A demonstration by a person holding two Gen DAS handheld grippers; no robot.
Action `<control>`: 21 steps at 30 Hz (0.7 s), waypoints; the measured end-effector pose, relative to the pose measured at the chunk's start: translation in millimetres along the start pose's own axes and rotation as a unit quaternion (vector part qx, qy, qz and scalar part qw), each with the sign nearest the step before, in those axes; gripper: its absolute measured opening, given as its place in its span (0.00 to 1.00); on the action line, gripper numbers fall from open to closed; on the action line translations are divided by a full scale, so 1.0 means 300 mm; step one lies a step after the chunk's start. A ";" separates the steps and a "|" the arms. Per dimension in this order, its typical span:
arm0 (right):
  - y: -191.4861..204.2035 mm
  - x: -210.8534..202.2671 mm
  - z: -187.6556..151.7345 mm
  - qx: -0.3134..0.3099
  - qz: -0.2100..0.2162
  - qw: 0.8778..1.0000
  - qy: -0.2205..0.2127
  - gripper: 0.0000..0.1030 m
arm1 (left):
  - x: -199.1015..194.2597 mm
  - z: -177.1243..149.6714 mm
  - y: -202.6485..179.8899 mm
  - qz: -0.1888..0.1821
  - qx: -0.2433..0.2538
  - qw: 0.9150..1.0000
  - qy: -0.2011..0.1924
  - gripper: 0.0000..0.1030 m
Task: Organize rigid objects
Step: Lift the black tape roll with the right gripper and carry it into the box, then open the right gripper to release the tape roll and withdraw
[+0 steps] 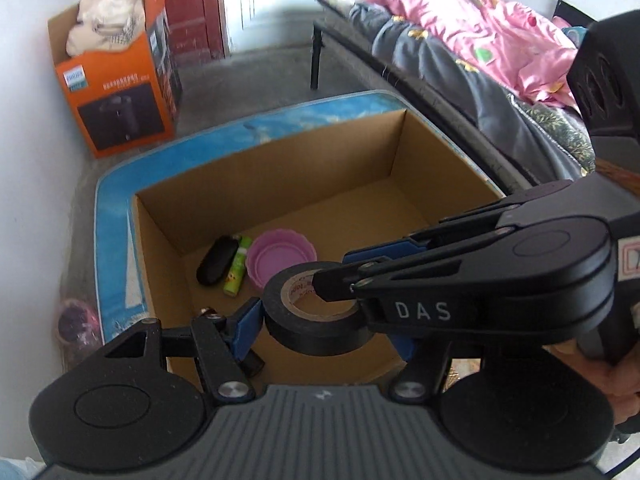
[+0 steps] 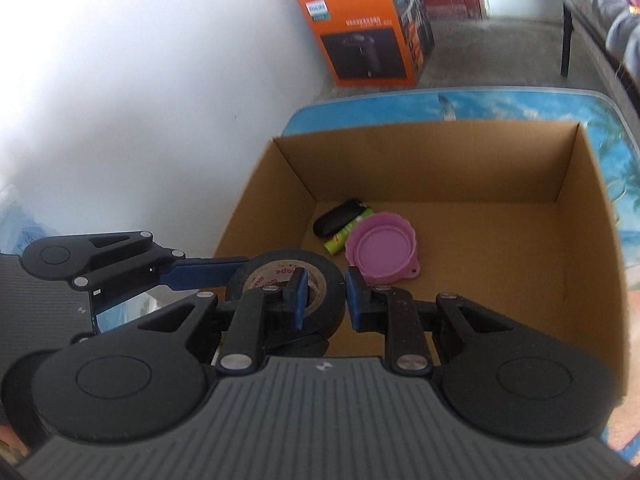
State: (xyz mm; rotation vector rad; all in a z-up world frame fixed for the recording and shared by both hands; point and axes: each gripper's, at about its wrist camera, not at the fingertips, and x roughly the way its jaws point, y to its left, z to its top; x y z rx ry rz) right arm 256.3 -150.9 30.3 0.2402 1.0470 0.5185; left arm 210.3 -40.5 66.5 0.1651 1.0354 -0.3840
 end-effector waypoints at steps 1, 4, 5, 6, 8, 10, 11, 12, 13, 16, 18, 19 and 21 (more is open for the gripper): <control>-0.018 0.036 0.015 0.010 0.001 1.000 0.015 0.19 | 0.039 0.004 0.024 -0.006 -0.010 1.000 0.019 0.65; -0.053 0.122 0.029 0.026 -0.001 0.998 0.056 0.19 | 0.129 0.019 0.070 -0.018 -0.028 0.998 0.061 0.65; -0.065 0.147 0.035 0.032 -0.001 0.997 0.068 0.19 | 0.151 0.023 0.076 -0.019 -0.029 0.997 0.071 0.65; -0.071 0.176 0.030 0.036 -0.001 0.996 0.079 0.19 | 0.171 0.026 0.085 -0.018 -0.030 0.996 0.081 0.65; -0.096 0.218 0.016 0.048 -0.001 0.994 0.101 0.19 | 0.204 0.018 0.089 -0.013 -0.028 0.995 0.096 0.65; -0.111 0.250 0.020 0.055 -0.001 0.992 0.116 0.19 | 0.241 0.029 0.086 -0.010 -0.027 0.993 0.111 0.65; -0.121 0.266 0.023 0.059 -0.001 0.991 0.123 0.20 | 0.252 0.030 0.087 -0.009 -0.026 0.993 0.116 0.65; -0.129 0.279 0.027 0.062 -0.001 0.990 0.128 0.21 | 0.268 0.039 0.083 -0.009 -0.026 0.992 0.121 0.65; -0.134 0.287 0.028 0.065 -0.001 0.989 0.132 0.21 | 0.285 0.052 0.083 -0.010 -0.028 0.991 0.127 0.65; -0.151 0.304 0.035 0.076 0.001 0.988 0.136 0.21 | 0.313 0.053 0.089 -0.009 -0.030 0.990 0.139 0.65; -0.156 0.304 0.035 0.080 0.004 0.988 0.131 0.21 | 0.327 0.054 0.088 -0.004 -0.030 0.990 0.140 0.65; -0.157 0.300 0.034 0.081 0.007 0.988 0.127 0.22 | 0.330 0.053 0.089 -0.002 -0.031 0.990 0.139 0.65; -0.165 0.283 0.029 0.087 0.015 0.989 0.116 0.24 | 0.327 0.049 0.091 0.000 -0.031 0.991 0.133 0.65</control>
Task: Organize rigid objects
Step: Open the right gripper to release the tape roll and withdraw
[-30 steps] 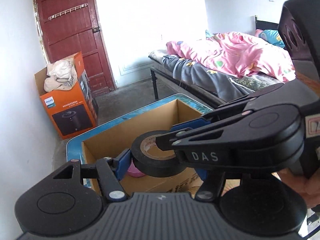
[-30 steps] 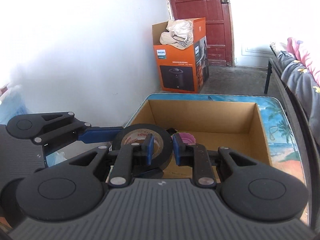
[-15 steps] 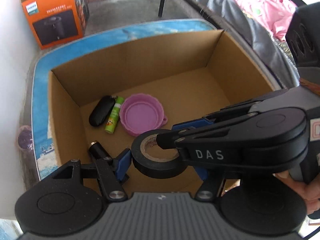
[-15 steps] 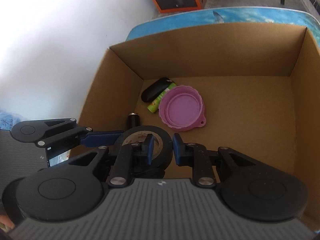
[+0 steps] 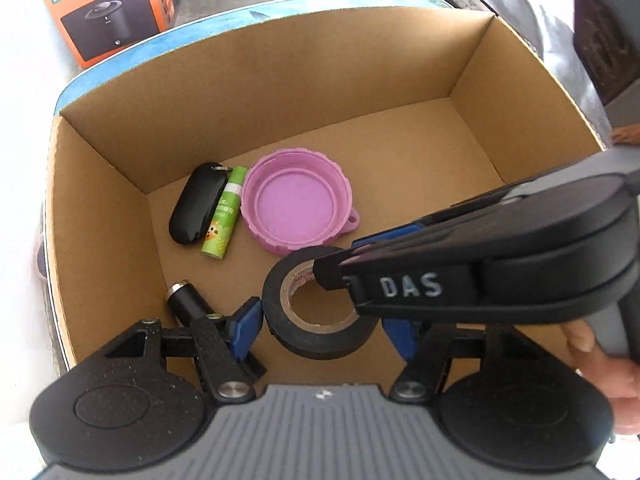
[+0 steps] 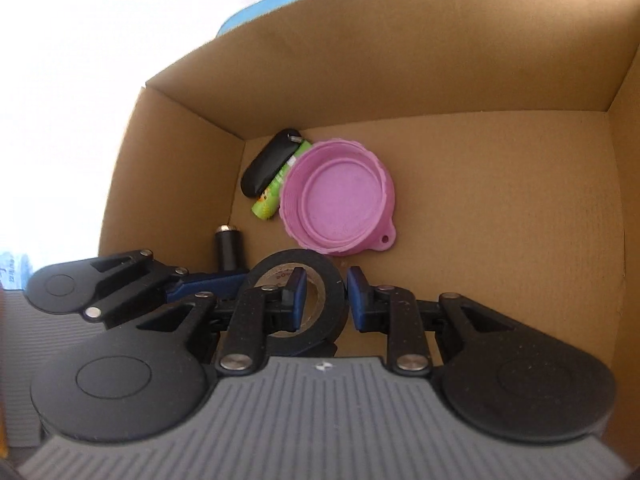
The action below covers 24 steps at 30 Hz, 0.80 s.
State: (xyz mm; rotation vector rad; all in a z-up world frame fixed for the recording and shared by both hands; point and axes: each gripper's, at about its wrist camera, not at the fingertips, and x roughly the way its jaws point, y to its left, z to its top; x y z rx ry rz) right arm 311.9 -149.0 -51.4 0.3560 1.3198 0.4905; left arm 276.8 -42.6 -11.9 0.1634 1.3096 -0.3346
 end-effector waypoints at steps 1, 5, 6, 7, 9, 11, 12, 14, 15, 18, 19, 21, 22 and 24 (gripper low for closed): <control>-0.003 -0.011 -0.006 0.002 0.006 1.000 -0.006 0.24 | -0.003 -0.004 0.001 -0.001 0.000 1.000 -0.004 0.65; -0.021 -0.093 -0.044 0.008 0.029 0.999 -0.039 0.25 | -0.040 -0.025 0.004 -0.003 -0.004 1.000 -0.031 0.65; -0.023 -0.114 -0.053 0.011 0.033 0.998 -0.048 0.26 | -0.056 -0.030 0.003 -0.003 -0.005 0.999 -0.038 0.65; -0.025 -0.141 -0.062 0.012 0.037 0.998 -0.057 0.26 | -0.075 -0.038 0.001 -0.003 -0.006 0.999 -0.048 0.66; -0.026 -0.192 -0.085 0.014 0.043 0.996 -0.074 0.26 | -0.107 -0.051 -0.007 -0.004 -0.002 0.998 -0.062 0.67; -0.030 -0.251 -0.119 0.016 0.052 0.994 -0.093 0.26 | -0.147 -0.055 -0.023 -0.001 0.000 0.997 -0.077 0.67; -0.032 -0.289 -0.135 0.019 0.059 0.993 -0.105 0.26 | -0.172 -0.064 -0.027 0.000 0.001 0.996 -0.085 0.67; -0.032 -0.360 -0.178 0.019 0.072 0.989 -0.127 0.26 | -0.229 -0.091 -0.038 -0.001 0.004 0.994 -0.105 0.67; -0.037 -0.408 -0.211 0.017 0.078 0.987 -0.141 0.26 | -0.266 -0.115 -0.047 -0.002 0.009 0.993 -0.118 0.67; -0.035 -0.549 -0.304 0.002 0.091 0.979 -0.184 0.26 | -0.367 -0.181 -0.075 0.001 0.027 0.987 -0.159 0.67; -0.036 -0.592 -0.350 -0.004 0.093 0.975 -0.201 0.27 | -0.403 -0.216 -0.085 0.002 0.034 0.984 -0.177 0.67; -0.043 -0.673 -0.453 -0.019 0.093 0.967 -0.236 0.29 | -0.457 -0.287 -0.110 0.002 0.041 0.978 -0.204 0.71; -0.051 -0.701 -0.501 -0.022 0.090 0.964 -0.250 0.29 | -0.476 -0.331 -0.127 0.001 0.045 0.975 -0.216 0.71; -0.069 -0.744 -0.594 -0.024 0.084 0.959 -0.269 0.31 | -0.494 -0.414 -0.162 -0.005 0.054 0.971 -0.231 0.72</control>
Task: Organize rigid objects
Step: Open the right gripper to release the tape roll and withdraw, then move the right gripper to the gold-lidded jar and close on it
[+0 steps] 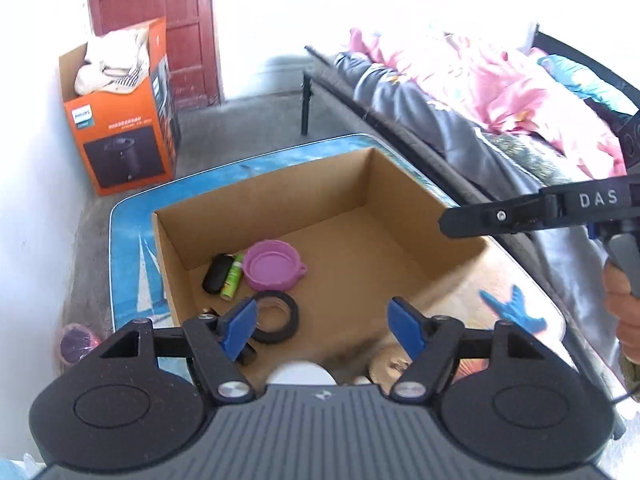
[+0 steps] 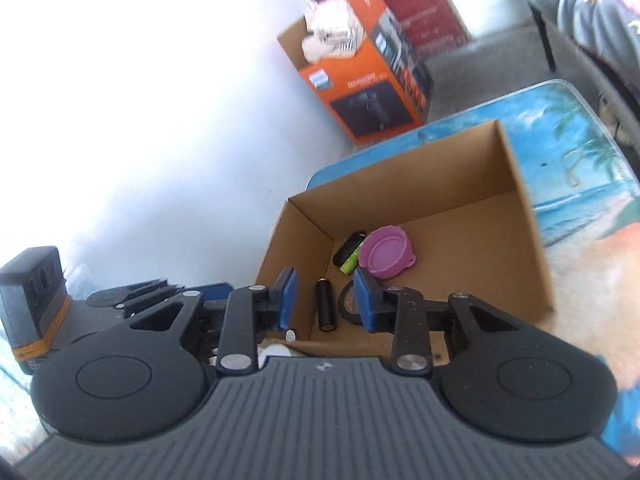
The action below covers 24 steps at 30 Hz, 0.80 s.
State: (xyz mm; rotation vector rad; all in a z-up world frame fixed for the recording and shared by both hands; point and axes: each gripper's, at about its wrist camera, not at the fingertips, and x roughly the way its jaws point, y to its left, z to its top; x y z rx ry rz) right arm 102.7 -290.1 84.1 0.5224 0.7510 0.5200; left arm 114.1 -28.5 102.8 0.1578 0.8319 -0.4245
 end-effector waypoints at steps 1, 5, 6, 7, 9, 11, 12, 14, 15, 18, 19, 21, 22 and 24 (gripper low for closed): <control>-0.009 -0.030 -0.033 0.001 -0.004 1.000 -0.004 0.31 | -0.014 -0.033 -0.024 -0.005 0.002 1.000 -0.004 0.72; -0.063 -0.065 -0.166 0.020 -0.021 1.000 0.002 0.31 | -0.016 -0.177 -0.132 -0.018 0.016 1.000 -0.016 0.72; -0.087 -0.038 -0.202 0.028 -0.021 0.999 0.008 0.32 | -0.005 -0.209 -0.162 -0.018 0.024 0.999 -0.019 0.72; -0.106 -0.015 -0.228 0.034 -0.018 0.999 0.016 0.32 | 0.004 -0.240 -0.193 -0.019 0.034 0.999 -0.020 0.72; -0.146 0.063 -0.275 0.043 -0.022 0.998 0.033 0.32 | 0.052 -0.286 -0.247 -0.020 0.050 0.998 -0.011 0.71; -0.157 0.116 -0.304 0.036 -0.032 0.998 0.047 0.32 | 0.120 -0.323 -0.290 -0.008 0.064 0.998 -0.009 0.71; -0.159 0.156 -0.314 0.030 -0.041 0.997 0.053 0.32 | 0.147 -0.339 -0.311 0.005 0.070 0.998 -0.005 0.69; -0.171 0.202 -0.307 0.021 -0.047 0.997 0.063 0.32 | 0.200 -0.359 -0.341 0.024 0.083 0.996 -0.002 0.66; -0.178 0.233 -0.300 0.017 -0.047 0.997 0.066 0.32 | 0.223 -0.363 -0.352 0.030 0.088 0.996 -0.001 0.65; -0.200 0.296 -0.285 0.016 -0.044 0.996 0.076 0.32 | 0.278 -0.369 -0.358 0.046 0.094 0.995 0.000 0.65; -0.206 0.311 -0.279 0.014 -0.043 0.996 0.080 0.32 | 0.296 -0.367 -0.358 0.053 0.092 0.994 0.002 0.65; -0.214 0.343 -0.272 0.011 -0.039 0.995 0.089 0.32 | 0.321 -0.365 -0.342 0.058 0.083 0.995 0.004 0.63; -0.218 0.362 -0.270 0.010 -0.038 0.995 0.094 0.32 | 0.332 -0.363 -0.335 0.056 0.077 0.995 0.006 0.62; -0.222 0.391 -0.269 0.006 -0.032 0.994 0.103 0.32 | 0.350 -0.359 -0.325 0.052 0.070 0.996 0.008 0.61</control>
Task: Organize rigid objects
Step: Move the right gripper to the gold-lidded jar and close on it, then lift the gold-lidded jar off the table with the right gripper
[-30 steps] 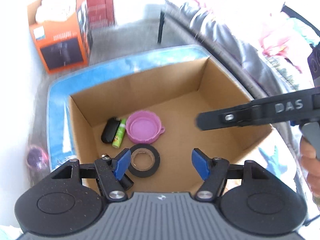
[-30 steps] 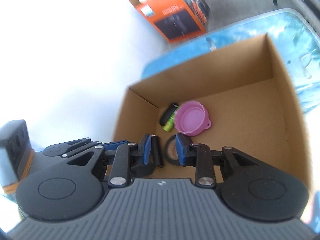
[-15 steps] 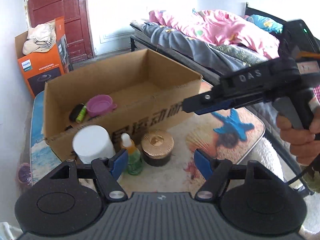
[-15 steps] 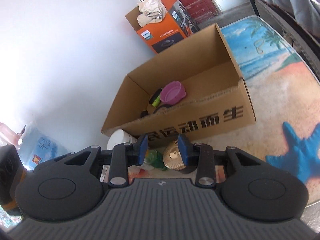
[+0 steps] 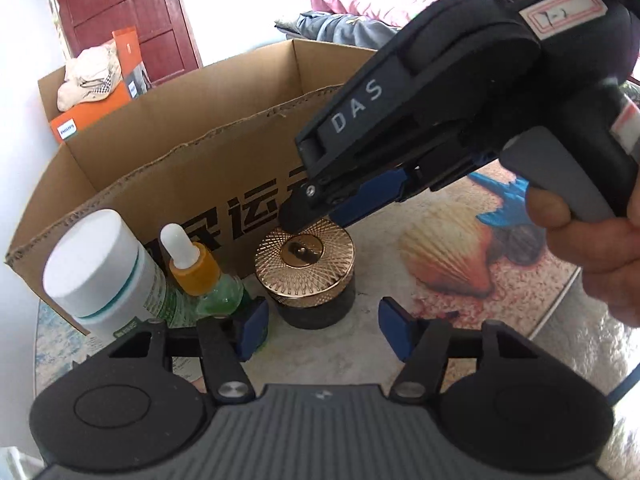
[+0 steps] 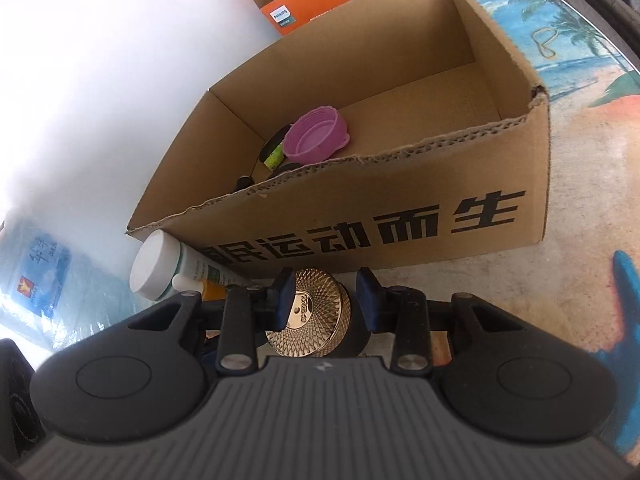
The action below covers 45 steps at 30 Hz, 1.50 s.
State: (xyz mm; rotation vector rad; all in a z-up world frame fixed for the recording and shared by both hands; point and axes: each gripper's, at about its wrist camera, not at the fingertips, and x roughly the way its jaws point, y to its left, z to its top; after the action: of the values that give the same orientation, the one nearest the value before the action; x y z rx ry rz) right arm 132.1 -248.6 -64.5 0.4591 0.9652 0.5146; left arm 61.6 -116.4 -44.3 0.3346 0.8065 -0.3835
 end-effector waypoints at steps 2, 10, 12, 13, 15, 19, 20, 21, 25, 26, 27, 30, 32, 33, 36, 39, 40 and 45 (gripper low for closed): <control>0.000 0.024 0.000 -0.001 0.004 1.000 0.012 0.32 | 0.013 0.005 0.003 -0.002 -0.001 1.000 0.001 0.61; -0.014 -0.025 -0.041 0.022 -0.007 1.000 0.018 0.35 | -0.001 0.009 -0.008 -0.029 0.014 0.999 0.000 0.61; -0.027 -0.059 -0.068 0.034 -0.011 0.999 0.016 0.36 | -0.009 0.004 -0.023 -0.040 0.023 0.999 -0.001 0.61; -0.032 -0.074 -0.081 0.041 -0.013 0.999 0.014 0.37 | -0.016 -0.001 -0.032 -0.048 0.027 0.998 -0.002 0.61; -0.044 -0.116 -0.115 0.053 -0.015 0.998 0.009 0.40 | -0.030 -0.010 -0.044 -0.063 0.032 0.997 -0.002 0.61; -0.063 -0.171 -0.171 0.073 -0.016 0.997 0.000 0.40 | -0.050 -0.024 -0.067 -0.081 0.043 0.996 -0.002 0.61; -0.068 -0.178 -0.181 0.079 -0.015 0.997 -0.003 0.40 | -0.051 -0.025 -0.069 -0.080 0.045 0.996 -0.002 0.61; -0.077 -0.190 -0.190 0.085 -0.015 0.996 -0.005 0.40 | -0.051 -0.025 -0.073 -0.078 0.046 0.996 -0.001 0.61; -0.100 -0.197 -0.205 0.102 -0.017 0.995 -0.008 0.40 | -0.024 -0.006 -0.074 -0.066 0.053 0.996 0.012 0.61; -0.104 -0.195 -0.205 0.106 -0.014 0.994 -0.008 0.40 | -0.018 -0.004 -0.075 -0.064 0.054 0.996 0.015 0.61; -0.109 -0.193 -0.205 0.110 -0.010 0.994 -0.007 0.40 | -0.014 -0.001 -0.081 -0.062 0.056 0.996 0.016 0.61; -0.122 -0.183 -0.203 0.124 0.002 0.992 -0.007 0.40 | 0.005 0.008 -0.080 -0.054 0.057 0.997 0.018 0.60; -0.132 -0.178 -0.207 0.136 0.010 0.991 -0.006 0.42 | 0.022 0.015 -0.097 -0.059 0.048 0.997 0.021 0.57; -0.135 -0.176 -0.208 0.139 0.012 0.990 -0.007 0.43 | 0.026 0.020 -0.096 -0.061 0.044 0.997 0.023 0.57; -0.142 -0.175 -0.213 0.145 0.017 0.989 -0.009 0.44 | 0.031 0.026 -0.094 -0.059 0.036 0.997 0.025 0.57; -0.142 -0.173 -0.217 0.146 0.018 0.989 -0.010 0.45 | 0.035 0.033 -0.081 -0.058 0.029 0.998 0.028 0.56; -0.139 -0.172 -0.217 0.145 0.017 0.989 -0.009 0.45 | 0.037 0.035 -0.081 -0.057 0.027 0.998 0.030 0.56; -0.129 -0.174 -0.217 0.143 0.010 0.990 -0.008 0.45 | 0.058 0.078 -0.078 -0.058 0.021 0.997 0.036 0.56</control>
State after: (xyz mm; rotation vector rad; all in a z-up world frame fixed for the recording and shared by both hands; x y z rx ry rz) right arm 59.6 -301.4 -84.9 0.7291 1.0244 0.3906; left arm 76.7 -150.4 -45.7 0.3425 0.8918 -0.4992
